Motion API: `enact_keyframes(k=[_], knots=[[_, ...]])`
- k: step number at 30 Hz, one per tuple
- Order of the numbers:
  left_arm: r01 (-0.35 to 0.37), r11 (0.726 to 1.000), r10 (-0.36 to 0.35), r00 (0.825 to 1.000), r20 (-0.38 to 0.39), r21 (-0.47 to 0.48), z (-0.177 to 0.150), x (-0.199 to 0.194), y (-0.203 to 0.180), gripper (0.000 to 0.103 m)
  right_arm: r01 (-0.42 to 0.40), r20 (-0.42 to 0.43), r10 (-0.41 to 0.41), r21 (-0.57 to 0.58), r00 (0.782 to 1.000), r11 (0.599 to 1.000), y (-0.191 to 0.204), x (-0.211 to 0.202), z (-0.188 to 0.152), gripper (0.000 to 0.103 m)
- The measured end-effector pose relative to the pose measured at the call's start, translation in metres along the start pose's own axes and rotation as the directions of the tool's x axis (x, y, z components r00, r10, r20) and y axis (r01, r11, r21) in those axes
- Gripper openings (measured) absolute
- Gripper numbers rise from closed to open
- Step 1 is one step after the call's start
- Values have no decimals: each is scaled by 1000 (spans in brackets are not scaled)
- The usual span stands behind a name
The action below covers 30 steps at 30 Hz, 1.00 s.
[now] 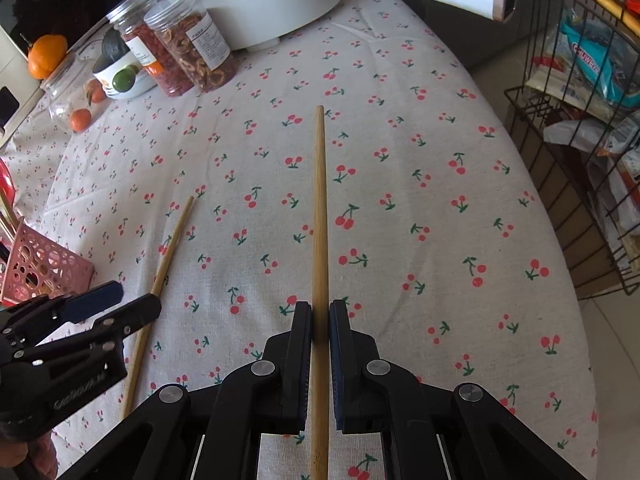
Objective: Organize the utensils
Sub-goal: 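Grasp a wooden chopstick with the right tool while the left tool grasps the other, then drop the wooden chopstick into the pink holder with the left tool while the right tool carries its chopstick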
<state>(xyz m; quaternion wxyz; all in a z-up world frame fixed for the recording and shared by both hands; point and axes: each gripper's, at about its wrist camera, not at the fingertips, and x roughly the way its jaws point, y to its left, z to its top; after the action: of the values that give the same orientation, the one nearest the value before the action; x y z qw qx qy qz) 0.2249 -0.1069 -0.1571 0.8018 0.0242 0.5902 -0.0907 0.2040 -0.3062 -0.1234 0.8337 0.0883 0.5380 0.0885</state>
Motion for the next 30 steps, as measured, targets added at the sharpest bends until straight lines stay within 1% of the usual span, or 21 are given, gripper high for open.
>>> enact_keyframes(k=[3,4,6,8,11,14,18,21,25,30], knots=[[-10,1000,9,1000,-17,-17,6,10,1,24,-9,-2,9,10,1000,1000,-6,-1,1,6],[-24,1000,24,1000,-7,-12,7,11,0,24,-11,-4,11,14,1000,1000,-7,0,1,6],[-63,998,63,998,-2,12,8,12,-5,15,-15,-7,15,21,1000,1000,-9,-1,1,6],[-80,996,80,997,0,39,8,13,-11,7,-18,-6,18,22,1000,1000,-8,-2,0,6],[-84,995,83,996,15,59,4,8,-16,6,-20,6,20,20,1000,1000,-6,-6,0,6],[-86,992,80,995,61,94,-5,-8,-22,6,-25,26,25,19,999,999,-1,-13,0,6],[-60,990,43,990,132,127,-18,-41,-25,6,-35,61,34,11,998,999,9,-24,-2,6],[-19,991,-8,981,193,136,-34,-71,-18,6,-49,92,48,8,995,999,18,-35,-5,6],[21,989,-61,959,276,145,-56,-110,-5,6,-82,137,81,1,987,997,32,-52,-10,6],[59,987,-108,932,346,148,-81,-147,14,6,-115,198,118,-28,973,993,53,-73,-21,6]])
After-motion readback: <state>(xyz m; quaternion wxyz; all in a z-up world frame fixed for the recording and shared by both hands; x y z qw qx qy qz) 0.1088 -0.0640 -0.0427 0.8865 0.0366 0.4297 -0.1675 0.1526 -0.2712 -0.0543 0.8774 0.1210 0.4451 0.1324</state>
